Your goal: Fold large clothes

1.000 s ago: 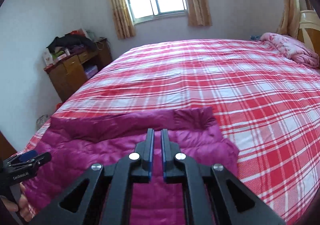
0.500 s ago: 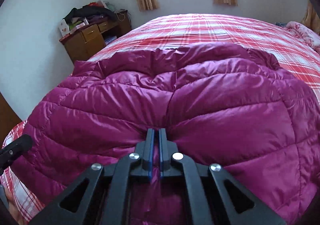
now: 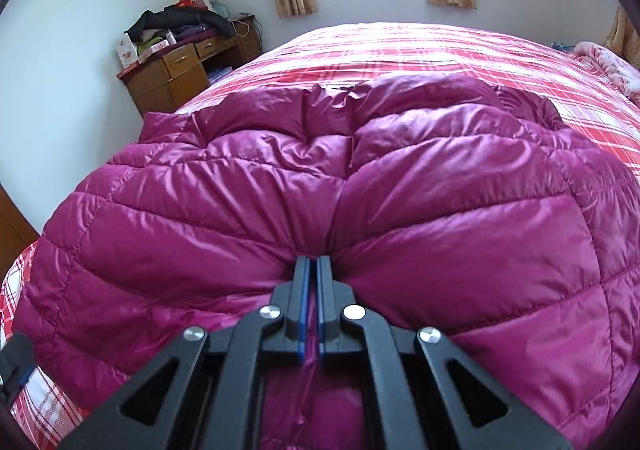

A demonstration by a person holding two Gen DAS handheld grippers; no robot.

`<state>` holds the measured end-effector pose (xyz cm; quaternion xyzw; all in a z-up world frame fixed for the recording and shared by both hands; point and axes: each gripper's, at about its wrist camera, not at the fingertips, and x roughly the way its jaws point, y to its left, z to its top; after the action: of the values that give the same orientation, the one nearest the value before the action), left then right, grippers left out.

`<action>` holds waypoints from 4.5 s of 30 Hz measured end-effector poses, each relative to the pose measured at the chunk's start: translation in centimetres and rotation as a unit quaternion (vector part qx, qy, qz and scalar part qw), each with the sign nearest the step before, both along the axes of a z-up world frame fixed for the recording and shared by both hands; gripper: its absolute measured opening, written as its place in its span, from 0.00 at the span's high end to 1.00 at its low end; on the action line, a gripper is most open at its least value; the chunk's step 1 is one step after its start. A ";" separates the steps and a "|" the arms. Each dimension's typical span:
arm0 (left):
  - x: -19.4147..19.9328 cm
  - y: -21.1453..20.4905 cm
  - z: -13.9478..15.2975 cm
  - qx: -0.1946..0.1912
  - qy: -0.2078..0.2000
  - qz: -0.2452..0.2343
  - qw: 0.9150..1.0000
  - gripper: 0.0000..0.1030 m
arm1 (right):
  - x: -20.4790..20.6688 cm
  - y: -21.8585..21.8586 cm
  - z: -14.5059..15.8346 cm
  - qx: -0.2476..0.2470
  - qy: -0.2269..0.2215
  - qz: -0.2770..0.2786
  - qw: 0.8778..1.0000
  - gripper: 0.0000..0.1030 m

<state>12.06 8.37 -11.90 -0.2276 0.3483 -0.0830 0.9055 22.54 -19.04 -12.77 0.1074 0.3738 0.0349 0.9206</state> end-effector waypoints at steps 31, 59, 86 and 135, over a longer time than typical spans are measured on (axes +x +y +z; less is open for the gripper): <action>4.9 -14.1 10.4 0.070 -0.154 -0.187 0.968 0.68 | -2.2 -6.6 1.1 0.200 0.007 0.016 0.980 0.96; 0.6 -30.9 1.6 0.262 -0.163 -0.405 0.861 0.68 | -14.1 -27.3 4.3 0.245 -0.045 -0.130 0.960 0.52; -1.7 -30.4 3.6 0.255 -0.160 -0.473 0.828 0.67 | -3.9 -26.9 -0.1 0.228 0.028 -0.030 0.973 0.93; 12.8 -31.1 3.4 0.240 -0.062 -0.307 0.919 0.66 | -4.3 -23.4 4.9 0.126 0.063 -0.195 0.971 0.82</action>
<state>24.89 -22.73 -8.48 0.1205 0.3533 -0.2853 0.8828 18.25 -42.49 -7.86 0.2948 0.3959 -0.1052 0.8633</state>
